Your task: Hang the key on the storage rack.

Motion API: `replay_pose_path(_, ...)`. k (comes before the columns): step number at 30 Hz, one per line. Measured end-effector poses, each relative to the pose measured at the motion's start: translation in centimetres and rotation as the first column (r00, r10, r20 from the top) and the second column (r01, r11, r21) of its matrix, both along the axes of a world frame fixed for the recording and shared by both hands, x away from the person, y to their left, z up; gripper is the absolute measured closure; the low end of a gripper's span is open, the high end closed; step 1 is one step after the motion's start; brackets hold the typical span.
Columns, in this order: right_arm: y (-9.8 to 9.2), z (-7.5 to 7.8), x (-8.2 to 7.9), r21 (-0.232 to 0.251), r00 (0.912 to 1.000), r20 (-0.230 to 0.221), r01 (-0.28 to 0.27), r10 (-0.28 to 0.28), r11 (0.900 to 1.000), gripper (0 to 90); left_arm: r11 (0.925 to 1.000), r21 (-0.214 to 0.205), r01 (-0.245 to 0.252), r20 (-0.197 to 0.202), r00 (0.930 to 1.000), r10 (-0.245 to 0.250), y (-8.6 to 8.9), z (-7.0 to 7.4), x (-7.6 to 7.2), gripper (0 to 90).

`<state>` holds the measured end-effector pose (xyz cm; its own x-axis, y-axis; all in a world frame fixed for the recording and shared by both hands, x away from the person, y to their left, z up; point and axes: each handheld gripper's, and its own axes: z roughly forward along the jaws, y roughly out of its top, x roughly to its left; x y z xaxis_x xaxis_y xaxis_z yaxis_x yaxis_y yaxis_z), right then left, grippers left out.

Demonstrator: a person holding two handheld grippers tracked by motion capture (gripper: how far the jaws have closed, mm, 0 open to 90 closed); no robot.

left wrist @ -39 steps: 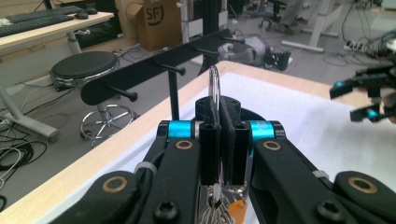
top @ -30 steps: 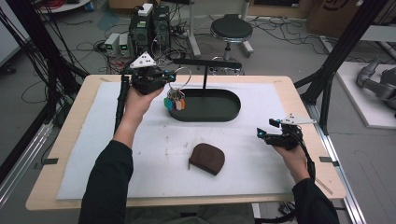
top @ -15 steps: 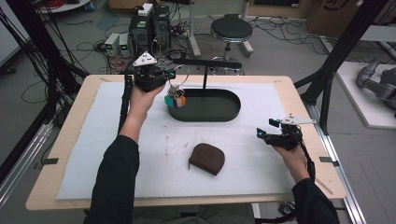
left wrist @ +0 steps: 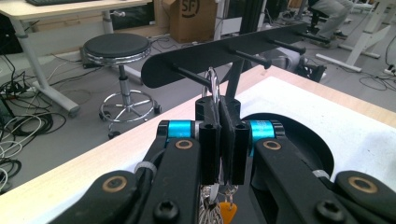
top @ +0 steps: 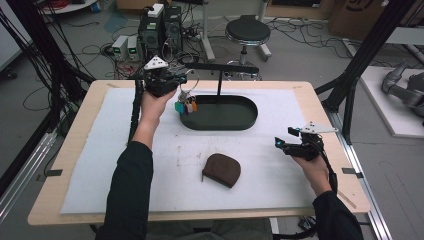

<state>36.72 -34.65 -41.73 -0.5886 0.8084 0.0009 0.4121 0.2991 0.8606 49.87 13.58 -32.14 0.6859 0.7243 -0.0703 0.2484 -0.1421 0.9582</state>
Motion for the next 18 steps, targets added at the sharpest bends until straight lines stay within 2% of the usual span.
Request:
replay_pose_path(9,-0.03,0.02,-0.03,-0.001,1.0,0.0,-0.003,0.003,1.0,27.6,0.9998,-0.001,-0.018,-0.023,0.9996,0.018,-0.18,-0.1,0.51,86.2)
replay_pose_path(11,-0.08,0.02,-0.02,-0.002,1.0,0.001,-0.002,0.002,1.0,27.6,0.9996,0.015,-0.026,-0.026,0.9993,0.026,-0.19,-0.17,0.64,86.1)
replay_pose_path(18,-0.11,0.04,-0.04,0.0,1.0,0.0,0.001,-0.001,1.0,27.6,0.9987,0.023,-0.046,-0.028,0.9985,0.047,-0.42,-0.25,0.78,85.5)
